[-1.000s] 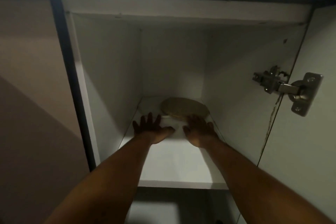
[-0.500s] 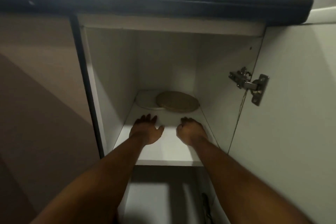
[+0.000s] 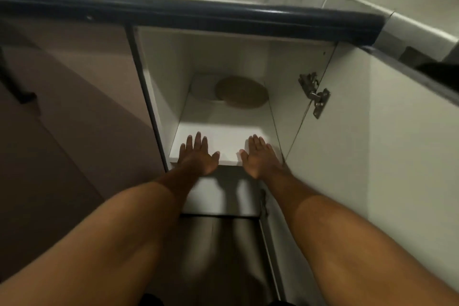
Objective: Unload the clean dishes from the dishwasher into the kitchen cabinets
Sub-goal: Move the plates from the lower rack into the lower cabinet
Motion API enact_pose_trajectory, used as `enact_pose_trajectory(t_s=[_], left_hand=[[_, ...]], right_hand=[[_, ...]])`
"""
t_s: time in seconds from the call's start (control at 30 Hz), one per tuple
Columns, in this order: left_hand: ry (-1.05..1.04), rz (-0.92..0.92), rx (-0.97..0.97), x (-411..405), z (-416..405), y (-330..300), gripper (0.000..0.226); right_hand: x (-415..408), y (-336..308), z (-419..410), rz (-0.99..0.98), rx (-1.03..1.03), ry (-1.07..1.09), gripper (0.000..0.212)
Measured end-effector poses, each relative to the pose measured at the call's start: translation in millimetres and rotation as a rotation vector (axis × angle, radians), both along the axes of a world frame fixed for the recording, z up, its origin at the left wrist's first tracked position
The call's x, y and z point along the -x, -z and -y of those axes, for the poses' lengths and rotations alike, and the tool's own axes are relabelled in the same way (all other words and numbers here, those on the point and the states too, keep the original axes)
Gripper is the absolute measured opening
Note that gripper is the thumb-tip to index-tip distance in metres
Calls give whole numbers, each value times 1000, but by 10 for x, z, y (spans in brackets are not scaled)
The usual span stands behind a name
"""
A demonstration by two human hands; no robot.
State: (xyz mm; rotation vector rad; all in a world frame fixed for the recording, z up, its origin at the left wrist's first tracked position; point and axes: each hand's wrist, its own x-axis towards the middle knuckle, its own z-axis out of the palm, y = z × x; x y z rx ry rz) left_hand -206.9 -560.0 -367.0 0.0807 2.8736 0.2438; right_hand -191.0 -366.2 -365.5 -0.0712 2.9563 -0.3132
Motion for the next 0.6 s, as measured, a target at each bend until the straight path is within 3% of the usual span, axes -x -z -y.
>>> enact_pose_trajectory(t_s=[0.2,0.47,0.6], left_hand=[[110,-201,-10,-707,-26,-467,79],[102,95,21,-1601,-129,-1753,75],[99,125,-35,-2021,-187,-2228,78]], right_hand=[[-569,-658,-2,45,58,1,62],[-1411,-1881,-28,152,100,10,62],[-1791,-2354,-62,107,112,9,63]])
